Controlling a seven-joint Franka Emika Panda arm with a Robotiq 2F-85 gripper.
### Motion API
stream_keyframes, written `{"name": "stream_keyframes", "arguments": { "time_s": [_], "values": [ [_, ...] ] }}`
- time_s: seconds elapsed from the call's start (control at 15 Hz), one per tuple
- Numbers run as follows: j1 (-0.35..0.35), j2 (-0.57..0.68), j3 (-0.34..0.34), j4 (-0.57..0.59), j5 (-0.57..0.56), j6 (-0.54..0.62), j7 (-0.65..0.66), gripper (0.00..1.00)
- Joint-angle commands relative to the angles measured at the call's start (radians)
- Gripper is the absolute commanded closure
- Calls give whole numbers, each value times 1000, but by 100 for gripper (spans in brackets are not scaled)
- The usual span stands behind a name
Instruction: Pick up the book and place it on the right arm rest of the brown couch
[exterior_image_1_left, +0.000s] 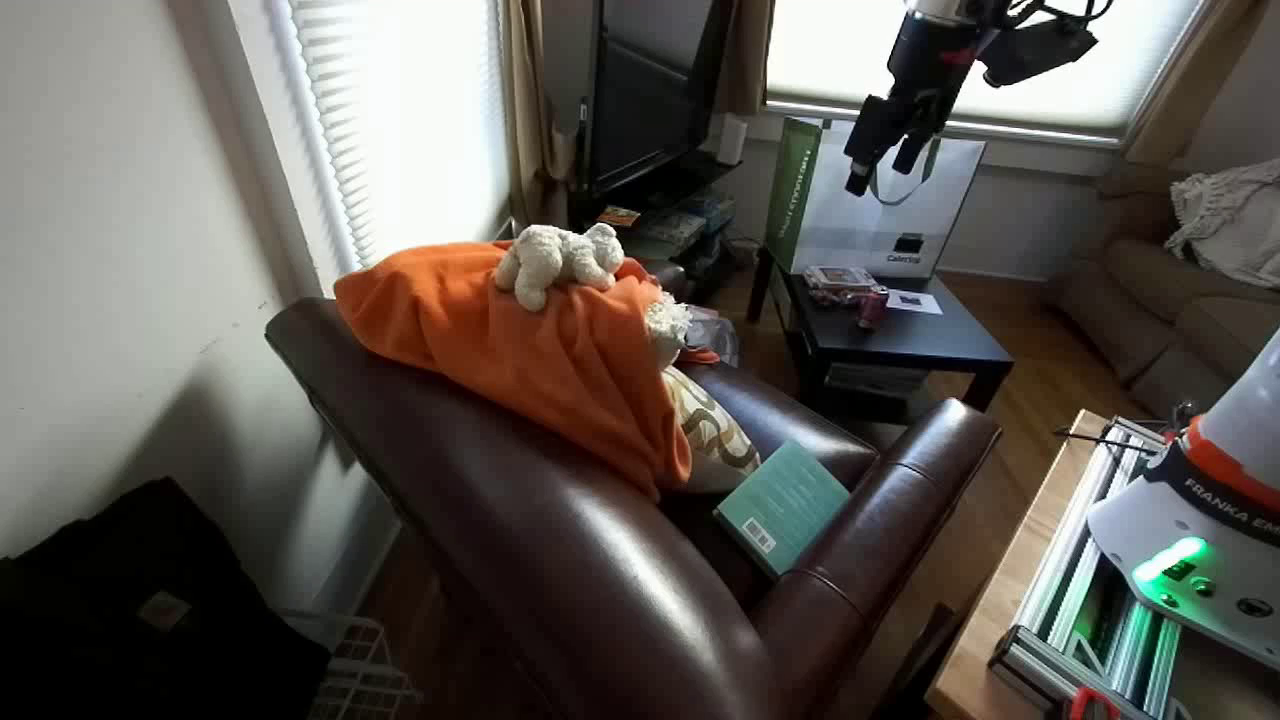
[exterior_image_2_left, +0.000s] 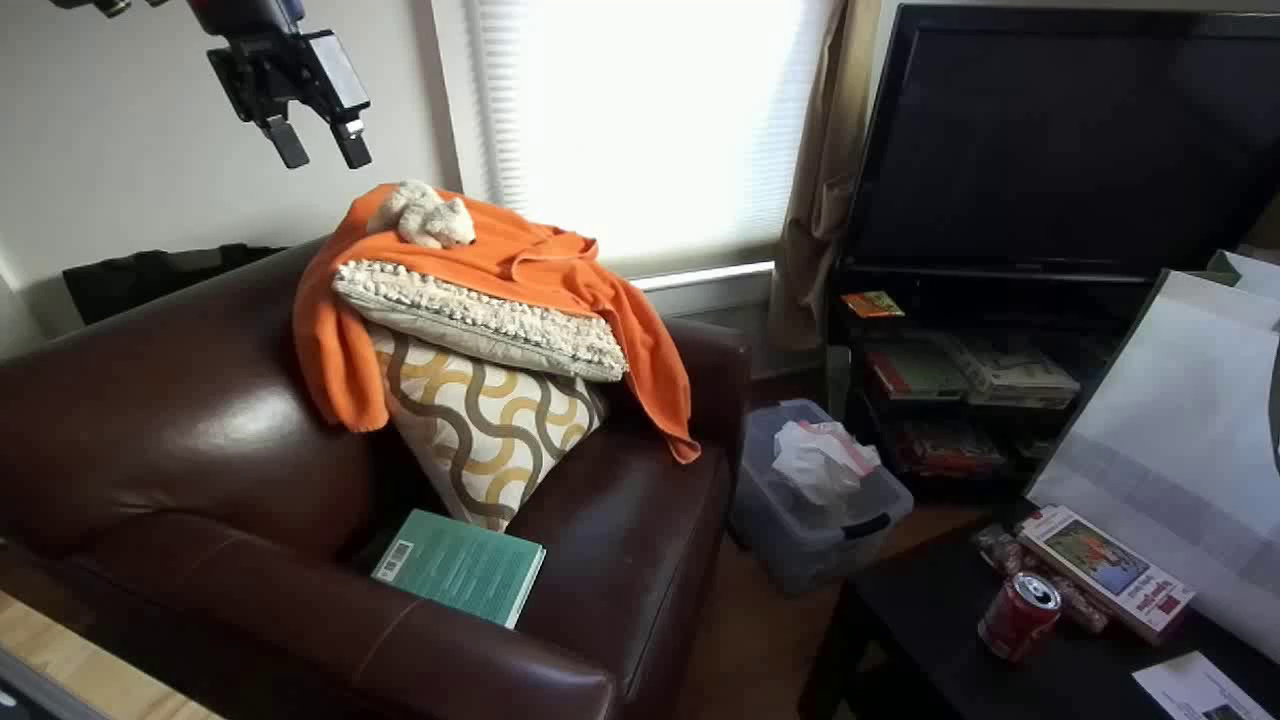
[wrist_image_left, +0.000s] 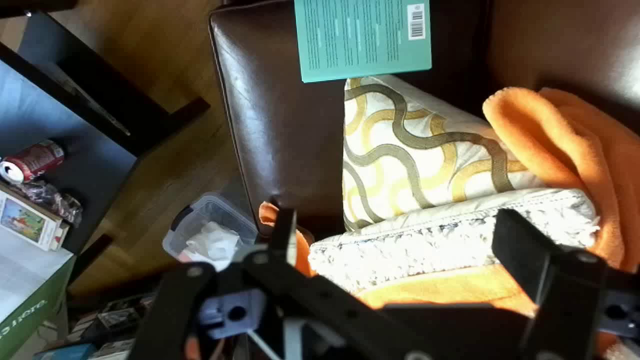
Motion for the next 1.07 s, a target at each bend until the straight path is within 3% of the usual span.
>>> {"name": "stream_keyframes", "arguments": {
  "time_s": [0.0,0.6,1.0],
  "values": [
    [17,2,-15,2,-9,-3,7,0],
    [16,-1,-33,4,-12,-7,-26,0],
    [37,56,-289,46,99,-61,-483,0]
  ]
}}
